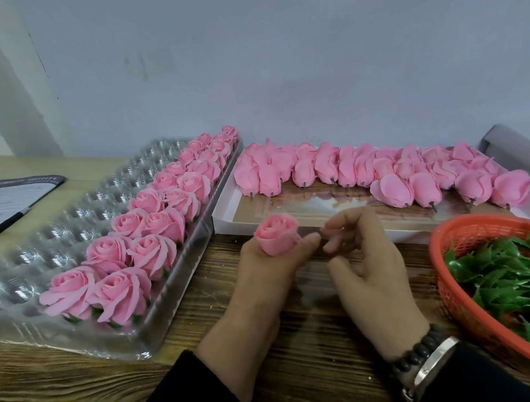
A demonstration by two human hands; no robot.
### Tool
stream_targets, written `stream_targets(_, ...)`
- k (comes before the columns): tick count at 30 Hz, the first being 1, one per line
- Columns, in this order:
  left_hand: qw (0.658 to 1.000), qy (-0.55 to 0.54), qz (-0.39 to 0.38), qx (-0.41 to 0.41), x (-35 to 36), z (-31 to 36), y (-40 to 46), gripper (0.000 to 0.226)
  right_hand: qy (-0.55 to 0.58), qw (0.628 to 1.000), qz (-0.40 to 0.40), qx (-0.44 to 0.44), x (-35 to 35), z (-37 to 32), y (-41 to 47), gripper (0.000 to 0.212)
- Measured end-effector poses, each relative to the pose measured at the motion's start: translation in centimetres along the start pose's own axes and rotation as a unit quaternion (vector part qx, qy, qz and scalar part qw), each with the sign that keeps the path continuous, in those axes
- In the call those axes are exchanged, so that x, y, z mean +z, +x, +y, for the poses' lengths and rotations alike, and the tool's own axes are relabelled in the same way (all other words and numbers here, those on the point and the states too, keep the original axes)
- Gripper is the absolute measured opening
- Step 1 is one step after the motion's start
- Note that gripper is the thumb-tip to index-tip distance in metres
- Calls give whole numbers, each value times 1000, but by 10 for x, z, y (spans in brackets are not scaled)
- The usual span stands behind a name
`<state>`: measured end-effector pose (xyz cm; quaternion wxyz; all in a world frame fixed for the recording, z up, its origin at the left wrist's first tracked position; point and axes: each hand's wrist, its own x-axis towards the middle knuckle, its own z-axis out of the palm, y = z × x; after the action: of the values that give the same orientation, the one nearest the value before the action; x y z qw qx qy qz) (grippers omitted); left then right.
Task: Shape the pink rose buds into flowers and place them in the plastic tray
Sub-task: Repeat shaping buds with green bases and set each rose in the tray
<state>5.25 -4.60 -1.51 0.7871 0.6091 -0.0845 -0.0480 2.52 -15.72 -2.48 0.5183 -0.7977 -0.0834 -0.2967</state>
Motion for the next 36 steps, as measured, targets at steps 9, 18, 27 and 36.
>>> stream_targets(9, 987, -151, -33, -38, 3, -3, -1, 13, -83, 987, -135, 5, 10, -2, -2, 15)
stream_targets(18, 983, -131, -69, -106, -7, 2, 5, 11, -86, 978, -190, 5, 4, 2, -2, 8)
stream_targets(27, 988, -140, -29, -60, -7, 3, 6, 15, -77, 968, -231, 50, 4, 0, -3, 34)
stream_targets(36, 986, -143, -63, -67, -1, 2, 2, 26, -17, 985, -154, 78, 5, -4, -4, 7)
